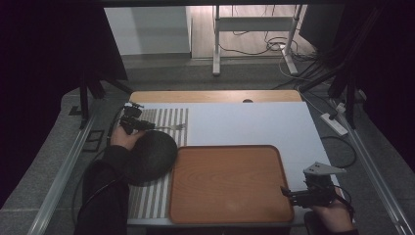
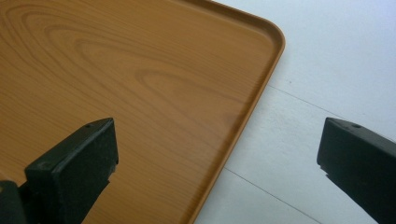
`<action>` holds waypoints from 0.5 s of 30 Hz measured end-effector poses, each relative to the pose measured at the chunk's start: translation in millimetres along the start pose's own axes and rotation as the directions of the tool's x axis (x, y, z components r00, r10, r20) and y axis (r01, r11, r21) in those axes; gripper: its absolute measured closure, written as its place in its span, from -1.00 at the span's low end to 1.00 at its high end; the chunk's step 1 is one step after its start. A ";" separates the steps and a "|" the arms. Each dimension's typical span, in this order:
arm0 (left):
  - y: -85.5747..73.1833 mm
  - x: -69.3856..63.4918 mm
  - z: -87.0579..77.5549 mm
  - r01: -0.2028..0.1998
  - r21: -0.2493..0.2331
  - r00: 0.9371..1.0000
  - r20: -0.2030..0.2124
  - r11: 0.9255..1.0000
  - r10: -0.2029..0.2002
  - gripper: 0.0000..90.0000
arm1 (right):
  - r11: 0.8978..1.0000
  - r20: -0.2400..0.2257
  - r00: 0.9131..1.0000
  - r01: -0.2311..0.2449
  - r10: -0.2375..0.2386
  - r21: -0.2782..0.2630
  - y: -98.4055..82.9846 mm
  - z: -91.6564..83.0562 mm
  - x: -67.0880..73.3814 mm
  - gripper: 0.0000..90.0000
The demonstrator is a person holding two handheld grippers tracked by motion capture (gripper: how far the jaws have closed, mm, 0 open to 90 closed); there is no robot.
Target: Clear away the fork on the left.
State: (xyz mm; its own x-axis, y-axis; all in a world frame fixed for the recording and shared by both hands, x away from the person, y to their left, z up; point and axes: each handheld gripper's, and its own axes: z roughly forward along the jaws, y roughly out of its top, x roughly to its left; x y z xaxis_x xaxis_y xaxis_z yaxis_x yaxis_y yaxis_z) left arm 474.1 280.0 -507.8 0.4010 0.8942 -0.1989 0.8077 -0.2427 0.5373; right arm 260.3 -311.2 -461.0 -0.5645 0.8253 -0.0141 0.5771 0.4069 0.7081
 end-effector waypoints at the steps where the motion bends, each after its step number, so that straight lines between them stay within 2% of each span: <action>1: 0.4 2.1 0.8 0.002 0.001 1.000 -0.001 1.000 -0.002 0.53 | 1.000 -0.001 1.000 0.000 0.000 0.000 0.0 0.0 0.0 -1.00; 2: 0.9 4.0 1.9 0.002 0.005 1.000 -0.011 1.000 -0.002 0.67 | 1.000 -0.001 1.000 0.000 0.000 0.000 0.0 0.0 -0.1 -1.00; 3: 2.1 7.6 4.7 0.005 0.021 0.999 -0.038 1.000 -0.004 0.88 | 1.000 -0.002 1.000 -0.001 0.001 -0.001 0.0 0.1 -0.1 -1.00; 4: 2.1 7.6 4.7 0.005 0.021 0.999 -0.038 1.000 -0.004 0.97 | 1.000 -0.002 1.000 -0.001 0.001 -0.002 0.0 0.2 -0.1 -1.00; 8: 4.2 16.1 10.2 0.015 0.039 0.997 -0.078 0.999 -0.012 0.97 | 1.000 -0.004 1.000 -0.002 0.002 -0.001 0.0 0.2 -0.4 -1.00; 15: 3.8 29.5 17.5 0.051 0.058 0.992 -0.114 0.997 -0.044 0.97 | 1.000 -0.006 1.000 -0.004 0.004 0.000 0.0 0.1 -0.5 -1.00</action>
State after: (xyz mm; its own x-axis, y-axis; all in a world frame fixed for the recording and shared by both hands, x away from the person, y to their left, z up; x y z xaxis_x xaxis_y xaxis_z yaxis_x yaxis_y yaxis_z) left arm 496.6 298.9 -525.9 0.3133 0.9411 -0.1271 0.8509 -0.2188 0.4777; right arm 260.6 -311.6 -461.2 -0.5655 0.8247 -0.0067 0.5794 0.4030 0.7085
